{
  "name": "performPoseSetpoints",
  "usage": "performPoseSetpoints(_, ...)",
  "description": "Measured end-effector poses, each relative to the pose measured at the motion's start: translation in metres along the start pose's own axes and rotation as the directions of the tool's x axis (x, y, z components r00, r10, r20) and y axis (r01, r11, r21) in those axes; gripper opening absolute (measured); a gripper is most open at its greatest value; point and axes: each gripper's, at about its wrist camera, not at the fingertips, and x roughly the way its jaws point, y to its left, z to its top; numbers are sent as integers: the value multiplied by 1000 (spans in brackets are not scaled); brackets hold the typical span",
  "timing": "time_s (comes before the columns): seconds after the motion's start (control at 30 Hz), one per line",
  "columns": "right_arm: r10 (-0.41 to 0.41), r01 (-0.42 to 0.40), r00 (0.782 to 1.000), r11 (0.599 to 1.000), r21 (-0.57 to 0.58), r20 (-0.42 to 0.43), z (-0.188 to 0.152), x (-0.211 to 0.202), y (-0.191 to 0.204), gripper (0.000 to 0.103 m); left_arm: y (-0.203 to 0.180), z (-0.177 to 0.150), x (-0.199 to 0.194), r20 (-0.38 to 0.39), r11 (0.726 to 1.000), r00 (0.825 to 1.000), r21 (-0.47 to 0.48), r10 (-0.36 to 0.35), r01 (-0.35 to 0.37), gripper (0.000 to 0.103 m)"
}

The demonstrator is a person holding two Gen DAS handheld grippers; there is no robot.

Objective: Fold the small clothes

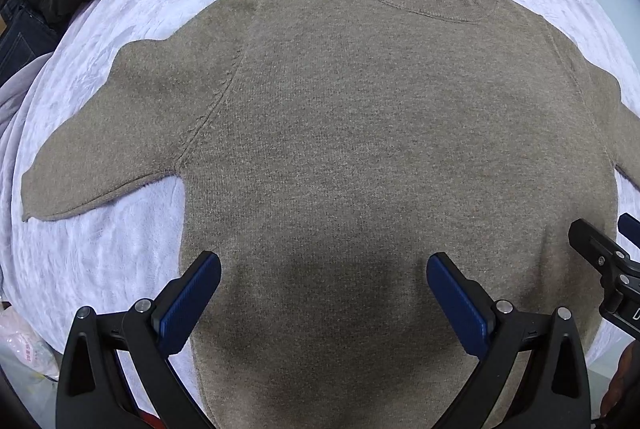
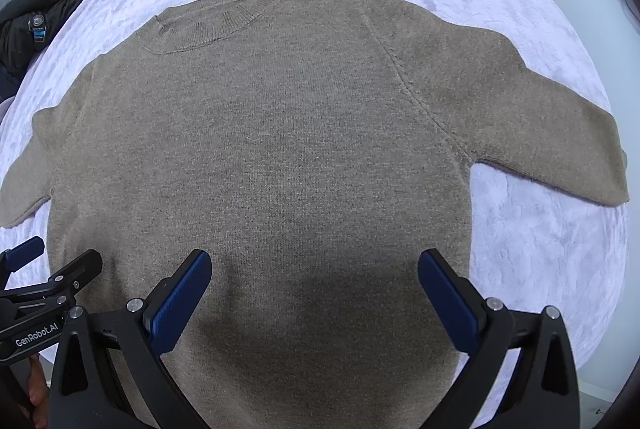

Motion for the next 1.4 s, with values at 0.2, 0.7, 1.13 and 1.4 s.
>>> performPoseSetpoints(0.2,1,-1,1000,1000,-3,1,-1,1,0,103,1,-2,1,6,1000,1000,0,-5,5,103)
performPoseSetpoints(0.7,-2,2,1000,1000,-4,1,-4,0,2,103,3,-6,0,49,1000,999,2,-23,23,103)
performPoseSetpoints(1.13,-5,5,1000,1000,-5,-1,-6,2,3,103,8,-10,1,21,1000,1000,-5,-9,9,103)
performPoseSetpoints(1.4,-14,14,1000,1000,-13,0,-6,2,2,103,9,-10,-2,26,999,999,-13,-39,40,103)
